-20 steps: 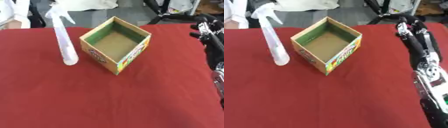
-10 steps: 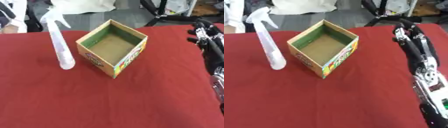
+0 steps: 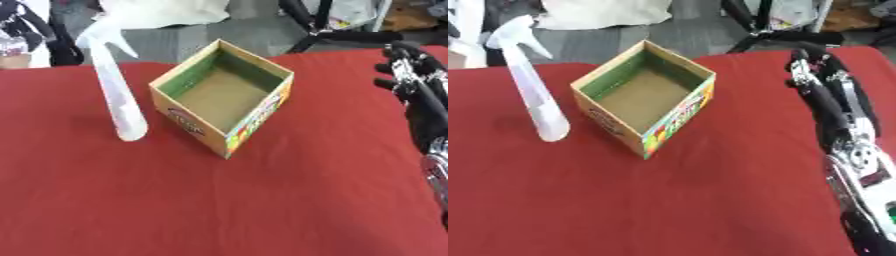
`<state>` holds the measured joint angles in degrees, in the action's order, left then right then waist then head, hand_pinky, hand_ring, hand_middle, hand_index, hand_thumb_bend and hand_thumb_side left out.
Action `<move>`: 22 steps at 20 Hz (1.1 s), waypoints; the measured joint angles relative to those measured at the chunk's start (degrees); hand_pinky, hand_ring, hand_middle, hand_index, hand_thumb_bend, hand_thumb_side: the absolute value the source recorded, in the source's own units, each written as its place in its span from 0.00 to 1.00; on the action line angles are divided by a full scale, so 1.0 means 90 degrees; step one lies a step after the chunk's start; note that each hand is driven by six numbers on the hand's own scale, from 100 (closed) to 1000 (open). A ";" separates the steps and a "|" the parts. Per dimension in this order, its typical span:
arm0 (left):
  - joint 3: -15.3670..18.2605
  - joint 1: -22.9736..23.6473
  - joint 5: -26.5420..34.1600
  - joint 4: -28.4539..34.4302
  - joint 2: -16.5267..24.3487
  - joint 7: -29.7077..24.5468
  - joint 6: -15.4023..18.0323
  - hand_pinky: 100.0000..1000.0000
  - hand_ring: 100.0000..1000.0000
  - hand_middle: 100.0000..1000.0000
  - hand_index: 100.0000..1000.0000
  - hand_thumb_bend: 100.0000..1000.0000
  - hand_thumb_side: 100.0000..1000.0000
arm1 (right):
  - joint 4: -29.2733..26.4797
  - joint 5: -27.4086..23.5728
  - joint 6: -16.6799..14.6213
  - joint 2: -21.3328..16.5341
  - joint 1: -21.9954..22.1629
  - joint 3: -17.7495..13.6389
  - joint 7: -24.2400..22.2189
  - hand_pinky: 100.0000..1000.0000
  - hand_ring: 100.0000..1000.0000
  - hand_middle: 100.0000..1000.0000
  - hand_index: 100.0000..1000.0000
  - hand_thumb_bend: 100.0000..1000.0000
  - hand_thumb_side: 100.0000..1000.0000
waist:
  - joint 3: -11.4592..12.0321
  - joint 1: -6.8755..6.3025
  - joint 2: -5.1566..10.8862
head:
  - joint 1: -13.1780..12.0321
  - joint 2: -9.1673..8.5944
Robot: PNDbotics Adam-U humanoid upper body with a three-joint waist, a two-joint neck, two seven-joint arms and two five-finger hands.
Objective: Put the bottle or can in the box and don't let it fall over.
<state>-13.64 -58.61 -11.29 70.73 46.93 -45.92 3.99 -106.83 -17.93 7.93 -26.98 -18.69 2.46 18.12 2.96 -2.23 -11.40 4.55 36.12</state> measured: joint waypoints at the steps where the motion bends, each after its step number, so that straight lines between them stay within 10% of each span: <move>1: 0.0002 -0.0037 -0.0051 -0.0061 -0.0041 0.0034 -0.0006 0.77 0.74 0.73 0.79 0.00 0.56 | 0.0000 0.0000 0.0001 0.0001 -0.0016 0.0008 -0.0011 0.79 0.81 0.81 0.83 0.00 0.46 | -0.0018 0.0007 -0.0001 | -0.0017 0.0000; 22: 0.0109 -0.0442 -0.0826 -0.0695 -0.0436 0.0664 -0.0086 0.77 0.74 0.74 0.80 0.00 0.55 | 0.0000 0.0000 0.0011 0.0082 -0.0043 0.0011 -0.0053 0.79 0.81 0.81 0.83 0.00 0.47 | -0.0110 0.0110 -0.0112 | -0.0694 0.0238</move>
<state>-12.66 -62.59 -18.72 64.47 43.01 -39.94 3.22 -106.83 -17.93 8.03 -26.25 -19.08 2.56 17.64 1.97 -1.24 -12.41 -1.70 38.26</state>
